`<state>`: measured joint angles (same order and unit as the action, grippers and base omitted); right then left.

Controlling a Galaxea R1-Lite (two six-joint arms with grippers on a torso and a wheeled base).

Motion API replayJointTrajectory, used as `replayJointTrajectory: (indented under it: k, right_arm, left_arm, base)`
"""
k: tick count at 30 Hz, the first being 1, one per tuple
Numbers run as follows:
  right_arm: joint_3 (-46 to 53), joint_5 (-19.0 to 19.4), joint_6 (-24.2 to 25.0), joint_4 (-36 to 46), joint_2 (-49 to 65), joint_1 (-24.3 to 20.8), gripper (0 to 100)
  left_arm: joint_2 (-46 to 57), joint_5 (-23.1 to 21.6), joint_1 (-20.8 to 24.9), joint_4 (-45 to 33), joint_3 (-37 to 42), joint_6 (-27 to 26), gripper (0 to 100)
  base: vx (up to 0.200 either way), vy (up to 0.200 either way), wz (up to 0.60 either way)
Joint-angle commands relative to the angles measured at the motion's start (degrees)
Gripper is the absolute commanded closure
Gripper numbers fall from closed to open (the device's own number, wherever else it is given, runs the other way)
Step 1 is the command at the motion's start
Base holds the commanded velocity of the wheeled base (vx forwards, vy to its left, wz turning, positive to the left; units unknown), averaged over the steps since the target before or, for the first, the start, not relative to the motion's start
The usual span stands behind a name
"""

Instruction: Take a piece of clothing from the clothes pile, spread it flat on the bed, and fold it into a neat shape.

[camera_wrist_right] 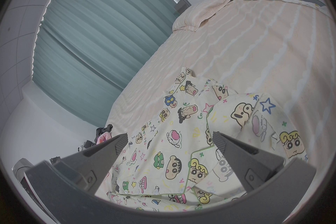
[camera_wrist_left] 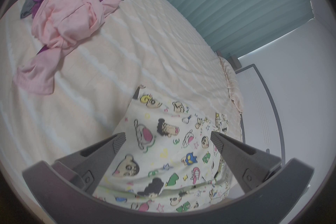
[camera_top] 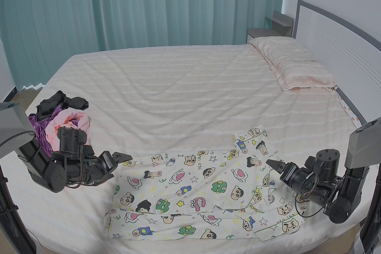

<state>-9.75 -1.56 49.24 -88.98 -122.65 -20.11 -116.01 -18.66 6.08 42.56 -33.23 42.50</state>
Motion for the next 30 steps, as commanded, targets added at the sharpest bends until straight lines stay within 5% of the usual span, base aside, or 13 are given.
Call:
replayJointTrajectory:
  k: [1,11,30]
  right_arm:
    - [0.00,-0.02,-0.02,-0.41,-0.05,-0.01,0]
    - [0.08,-0.11,-0.02,-0.49,-0.05,-1.07,0]
    - [-0.09,-0.81,0.07,-0.49,-0.92,-3.09,0]
  left_arm:
    - [-8.18,4.25,0.25,-0.81,-8.69,-0.57,0]
    - [-18.64,6.18,0.33,-13.29,-24.78,-4.00,0]
    - [-20.31,8.12,3.67,-17.60,-30.05,-6.11,0]
  base:
    - [0.000,0.000,0.00]
    - [0.000,0.000,0.00]
    - [0.000,0.000,0.00]
